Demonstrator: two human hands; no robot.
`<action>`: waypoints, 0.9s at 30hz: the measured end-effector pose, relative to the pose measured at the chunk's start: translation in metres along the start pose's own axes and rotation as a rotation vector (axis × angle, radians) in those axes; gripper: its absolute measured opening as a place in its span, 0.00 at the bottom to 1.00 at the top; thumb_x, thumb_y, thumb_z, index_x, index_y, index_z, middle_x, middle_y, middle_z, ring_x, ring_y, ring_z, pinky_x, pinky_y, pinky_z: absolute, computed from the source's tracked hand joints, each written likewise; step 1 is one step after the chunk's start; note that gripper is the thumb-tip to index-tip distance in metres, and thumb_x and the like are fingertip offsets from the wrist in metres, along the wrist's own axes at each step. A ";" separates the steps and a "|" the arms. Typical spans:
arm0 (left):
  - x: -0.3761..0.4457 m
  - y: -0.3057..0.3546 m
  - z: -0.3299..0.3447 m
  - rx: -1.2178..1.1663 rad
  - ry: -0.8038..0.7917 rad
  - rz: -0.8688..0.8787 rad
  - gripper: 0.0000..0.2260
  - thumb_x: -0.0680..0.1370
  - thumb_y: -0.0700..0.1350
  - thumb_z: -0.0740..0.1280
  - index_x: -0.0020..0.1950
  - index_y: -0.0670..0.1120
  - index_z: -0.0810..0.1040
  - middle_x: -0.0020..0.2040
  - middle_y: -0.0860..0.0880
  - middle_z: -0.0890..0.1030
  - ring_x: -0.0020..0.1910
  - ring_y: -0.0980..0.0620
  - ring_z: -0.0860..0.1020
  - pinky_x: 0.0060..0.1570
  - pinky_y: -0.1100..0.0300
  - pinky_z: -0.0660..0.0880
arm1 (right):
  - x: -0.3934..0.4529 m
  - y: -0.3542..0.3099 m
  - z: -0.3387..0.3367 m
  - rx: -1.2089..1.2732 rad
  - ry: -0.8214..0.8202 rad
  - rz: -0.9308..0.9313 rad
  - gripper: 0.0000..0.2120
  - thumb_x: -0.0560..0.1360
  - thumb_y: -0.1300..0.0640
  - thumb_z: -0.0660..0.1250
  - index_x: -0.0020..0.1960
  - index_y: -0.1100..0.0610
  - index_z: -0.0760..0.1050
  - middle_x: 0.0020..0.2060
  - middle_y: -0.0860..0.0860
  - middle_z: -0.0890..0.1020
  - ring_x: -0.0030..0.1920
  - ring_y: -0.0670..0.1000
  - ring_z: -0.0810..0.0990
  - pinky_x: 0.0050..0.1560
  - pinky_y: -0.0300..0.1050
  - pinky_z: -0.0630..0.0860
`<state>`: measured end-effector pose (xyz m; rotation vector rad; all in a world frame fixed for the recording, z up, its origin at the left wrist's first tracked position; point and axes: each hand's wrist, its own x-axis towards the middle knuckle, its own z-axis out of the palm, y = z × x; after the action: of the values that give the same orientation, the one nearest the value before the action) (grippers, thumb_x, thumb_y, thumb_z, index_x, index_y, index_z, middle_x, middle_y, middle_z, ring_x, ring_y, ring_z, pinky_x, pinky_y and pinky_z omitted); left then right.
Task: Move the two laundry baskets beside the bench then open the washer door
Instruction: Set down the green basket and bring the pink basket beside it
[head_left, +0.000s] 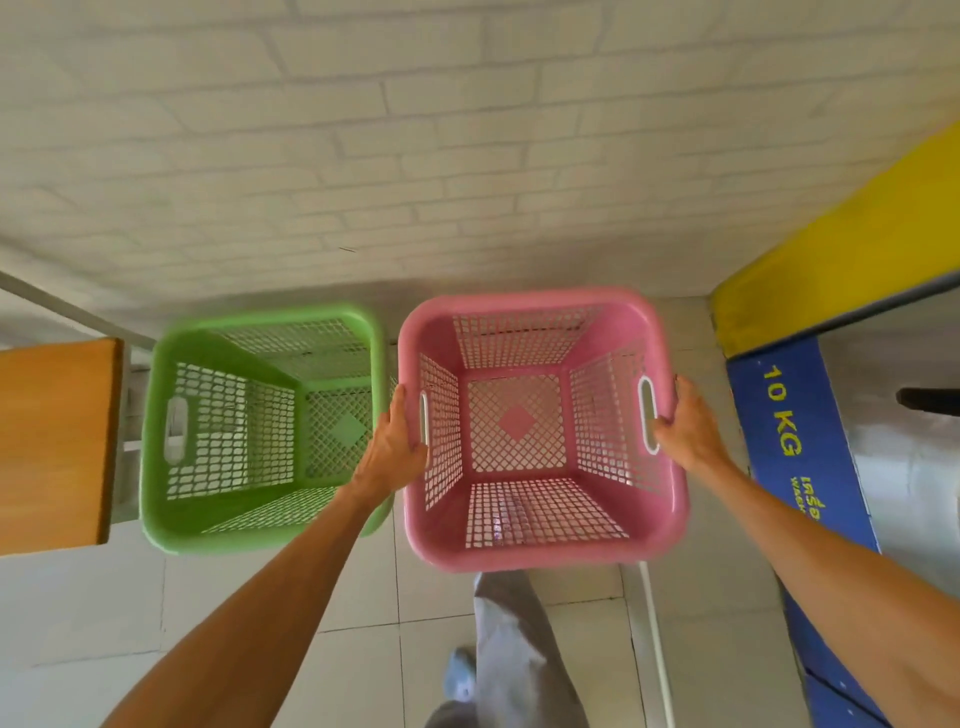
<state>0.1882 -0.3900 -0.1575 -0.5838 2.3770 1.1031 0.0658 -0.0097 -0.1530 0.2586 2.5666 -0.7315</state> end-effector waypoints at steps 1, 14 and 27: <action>0.010 -0.002 0.002 -0.011 -0.026 -0.010 0.45 0.73 0.36 0.68 0.82 0.45 0.43 0.71 0.38 0.69 0.68 0.36 0.71 0.63 0.39 0.74 | 0.011 0.001 0.004 0.013 -0.028 0.016 0.24 0.72 0.72 0.67 0.67 0.60 0.70 0.47 0.53 0.79 0.34 0.41 0.77 0.22 0.27 0.67; 0.085 -0.025 0.027 -0.047 -0.065 -0.066 0.42 0.73 0.30 0.65 0.81 0.46 0.46 0.50 0.57 0.76 0.43 0.55 0.81 0.34 0.61 0.82 | 0.089 0.007 0.043 0.091 -0.120 0.132 0.27 0.74 0.66 0.72 0.69 0.57 0.66 0.48 0.55 0.83 0.35 0.47 0.83 0.22 0.34 0.74; 0.063 -0.019 -0.018 0.042 -0.051 -0.027 0.44 0.76 0.47 0.70 0.82 0.44 0.46 0.77 0.37 0.60 0.74 0.36 0.64 0.68 0.40 0.67 | 0.066 -0.059 0.054 -0.322 -0.021 -0.111 0.32 0.73 0.53 0.74 0.72 0.60 0.65 0.65 0.62 0.76 0.63 0.64 0.77 0.62 0.62 0.76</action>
<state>0.1434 -0.4267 -0.1942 -0.5647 2.3365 1.0416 0.0110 -0.0855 -0.1984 0.0044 2.6453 -0.3459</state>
